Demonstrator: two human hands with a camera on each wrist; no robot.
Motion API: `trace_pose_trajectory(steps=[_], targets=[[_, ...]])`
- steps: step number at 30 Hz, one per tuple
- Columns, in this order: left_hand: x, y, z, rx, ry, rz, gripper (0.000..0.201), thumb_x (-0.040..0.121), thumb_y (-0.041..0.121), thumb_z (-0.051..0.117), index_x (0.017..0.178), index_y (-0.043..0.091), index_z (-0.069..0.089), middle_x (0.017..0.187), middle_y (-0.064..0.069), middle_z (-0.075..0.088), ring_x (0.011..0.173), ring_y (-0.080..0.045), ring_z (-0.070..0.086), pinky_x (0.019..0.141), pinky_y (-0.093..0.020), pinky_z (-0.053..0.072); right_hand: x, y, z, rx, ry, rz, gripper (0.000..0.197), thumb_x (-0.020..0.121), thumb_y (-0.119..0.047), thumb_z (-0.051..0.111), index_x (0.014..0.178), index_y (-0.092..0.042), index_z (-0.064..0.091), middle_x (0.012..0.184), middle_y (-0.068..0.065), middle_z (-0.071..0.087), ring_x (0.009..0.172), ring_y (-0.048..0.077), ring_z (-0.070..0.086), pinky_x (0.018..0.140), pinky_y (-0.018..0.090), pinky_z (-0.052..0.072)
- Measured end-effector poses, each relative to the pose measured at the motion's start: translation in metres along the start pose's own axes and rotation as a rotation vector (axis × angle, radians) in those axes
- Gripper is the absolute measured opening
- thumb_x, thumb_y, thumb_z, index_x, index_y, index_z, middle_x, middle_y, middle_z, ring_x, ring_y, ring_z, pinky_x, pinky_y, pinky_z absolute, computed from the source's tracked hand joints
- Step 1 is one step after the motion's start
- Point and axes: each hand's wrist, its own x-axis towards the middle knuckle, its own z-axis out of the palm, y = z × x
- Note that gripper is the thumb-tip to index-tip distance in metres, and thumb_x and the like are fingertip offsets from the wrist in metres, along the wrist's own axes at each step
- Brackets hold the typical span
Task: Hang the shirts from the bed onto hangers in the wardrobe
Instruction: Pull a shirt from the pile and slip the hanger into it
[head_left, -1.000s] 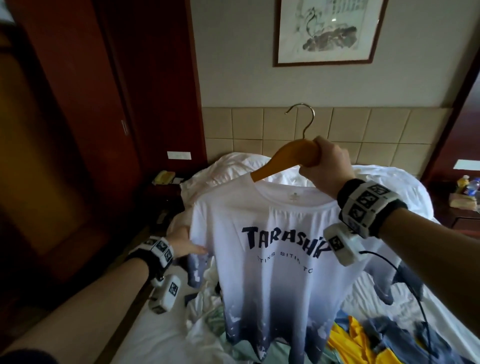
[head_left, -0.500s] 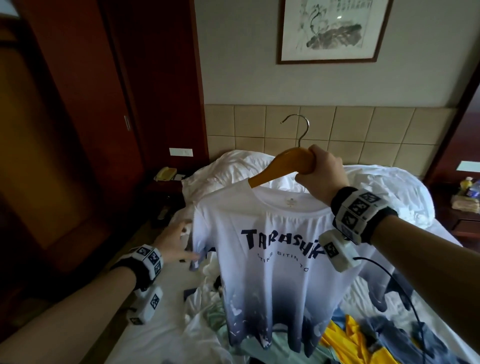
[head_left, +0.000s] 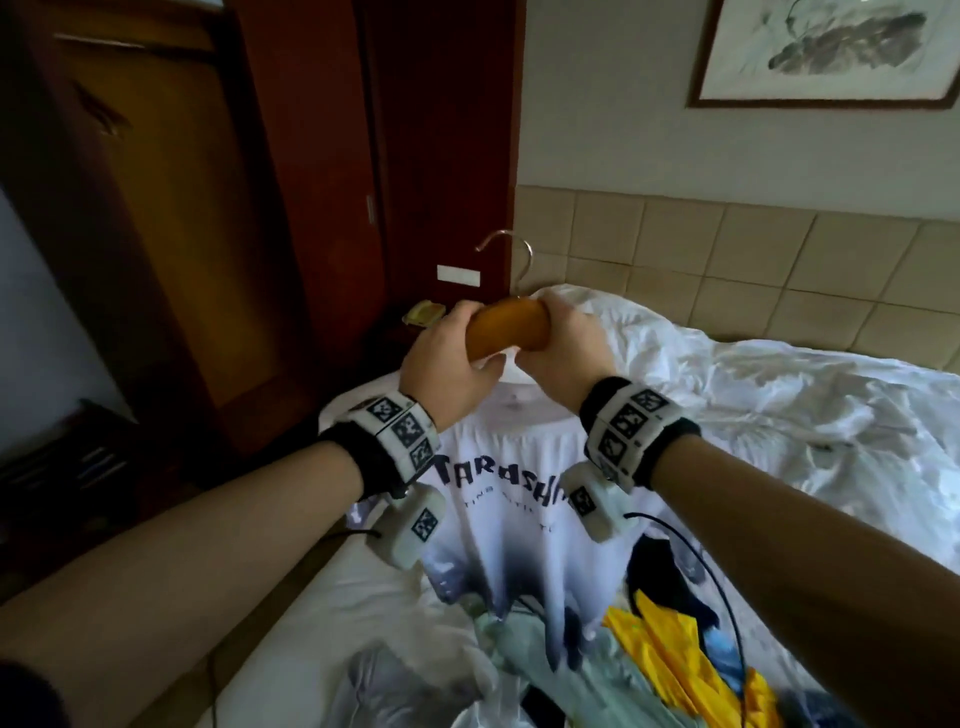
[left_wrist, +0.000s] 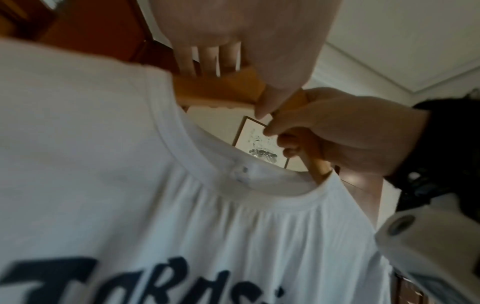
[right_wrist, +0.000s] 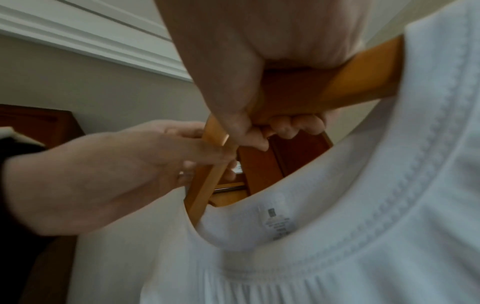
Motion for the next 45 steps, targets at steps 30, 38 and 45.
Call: trace_pose_trajectory(steps=[30, 38, 45], targets=[[-0.257, -0.283, -0.648, 0.418, 0.555, -0.788, 0.047, 0.084, 0.002, 0.059, 0.128, 0.001, 0.044, 0.102, -0.013, 0.057, 0.094, -0.031, 0.056, 0.074, -0.034, 0.040, -0.140, -0.547, 0.299, 0.148, -0.748, -0.778, 0.025, 0.097, -0.037, 0.054, 0.078, -0.023, 0.048, 0.078, -0.001, 0.056, 0.073, 0.018, 0.056, 0.064, 0.031, 0.041], [-0.323, -0.334, -0.769, 0.579, 0.479, -0.863, 0.082, 0.083, 0.011, 0.062, 0.153, 0.017, 0.021, 0.149, -0.013, 0.039, 0.130, -0.033, 0.047, 0.105, -0.044, 0.043, -0.159, -0.706, 0.385, 0.263, -0.815, -0.786, 0.028, 0.095, -0.029, 0.056, 0.070, -0.017, 0.050, 0.071, -0.001, 0.056, 0.064, 0.016, 0.054, 0.053, 0.024, 0.037], [-0.361, -0.400, -0.867, 0.861, 0.236, -1.019, 0.085, 0.088, 0.026, 0.062, 0.155, 0.027, 0.009, 0.160, -0.010, 0.022, 0.145, -0.032, 0.028, 0.114, -0.054, 0.031, -0.143, -0.857, 0.475, 0.350, -0.838, -0.796, 0.028, 0.094, -0.026, 0.055, 0.071, -0.012, 0.053, 0.071, 0.003, 0.056, 0.069, 0.024, 0.058, 0.053, 0.028, 0.040]])
